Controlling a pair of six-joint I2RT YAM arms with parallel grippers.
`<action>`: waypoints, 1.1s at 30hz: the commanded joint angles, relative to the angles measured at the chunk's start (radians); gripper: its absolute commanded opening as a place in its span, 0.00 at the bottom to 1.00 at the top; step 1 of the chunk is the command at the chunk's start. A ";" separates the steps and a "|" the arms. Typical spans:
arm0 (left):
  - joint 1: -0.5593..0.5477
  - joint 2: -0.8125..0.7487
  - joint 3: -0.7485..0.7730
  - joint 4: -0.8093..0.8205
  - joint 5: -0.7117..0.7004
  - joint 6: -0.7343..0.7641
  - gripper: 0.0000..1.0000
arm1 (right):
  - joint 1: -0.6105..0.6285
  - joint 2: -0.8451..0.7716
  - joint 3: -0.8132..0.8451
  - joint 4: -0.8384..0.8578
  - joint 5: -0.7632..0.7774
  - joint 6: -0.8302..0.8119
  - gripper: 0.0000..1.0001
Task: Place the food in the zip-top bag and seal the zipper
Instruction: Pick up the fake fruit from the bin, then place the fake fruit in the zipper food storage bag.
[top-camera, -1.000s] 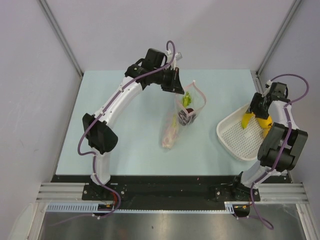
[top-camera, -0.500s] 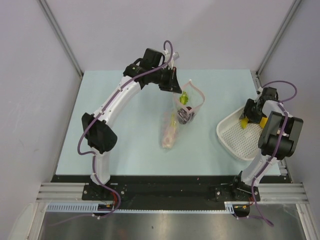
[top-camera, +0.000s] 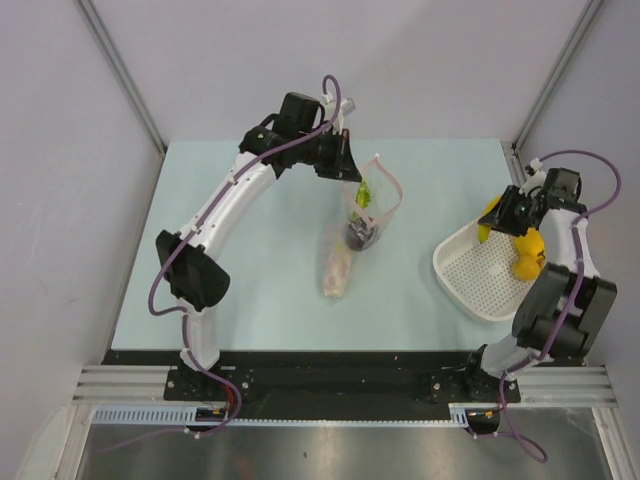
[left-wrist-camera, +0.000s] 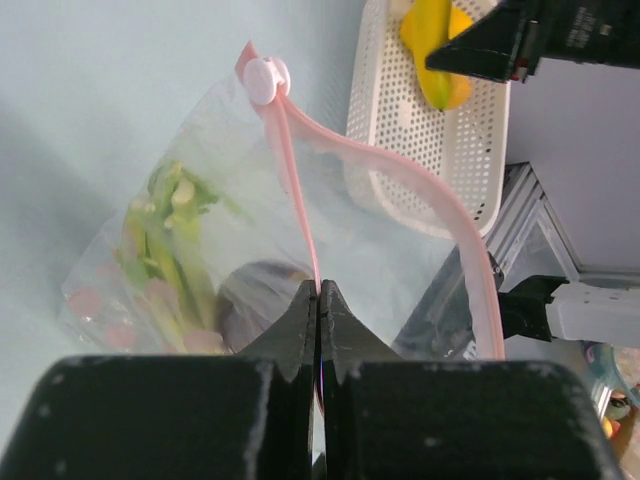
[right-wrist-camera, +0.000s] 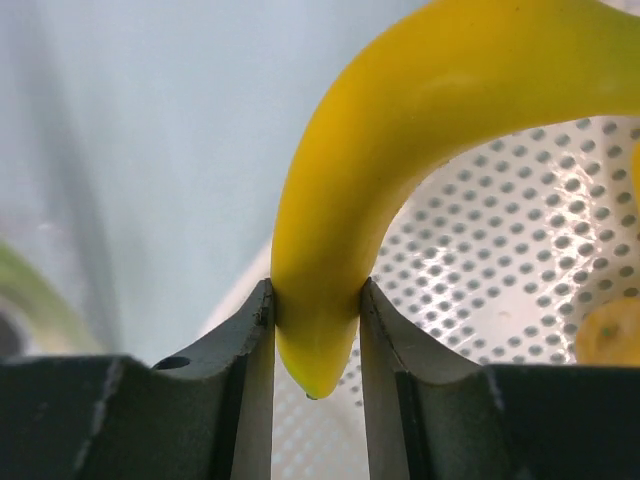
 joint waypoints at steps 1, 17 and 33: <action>-0.011 -0.148 -0.001 0.073 -0.001 0.037 0.00 | 0.002 -0.222 0.021 -0.025 -0.227 -0.016 0.00; -0.061 -0.155 -0.080 0.080 -0.153 -0.015 0.00 | 0.470 -0.470 0.124 0.671 -0.652 0.800 0.00; 0.008 -0.074 -0.037 0.129 -0.122 -0.204 0.00 | 0.740 -0.263 0.256 0.783 -0.532 1.154 0.00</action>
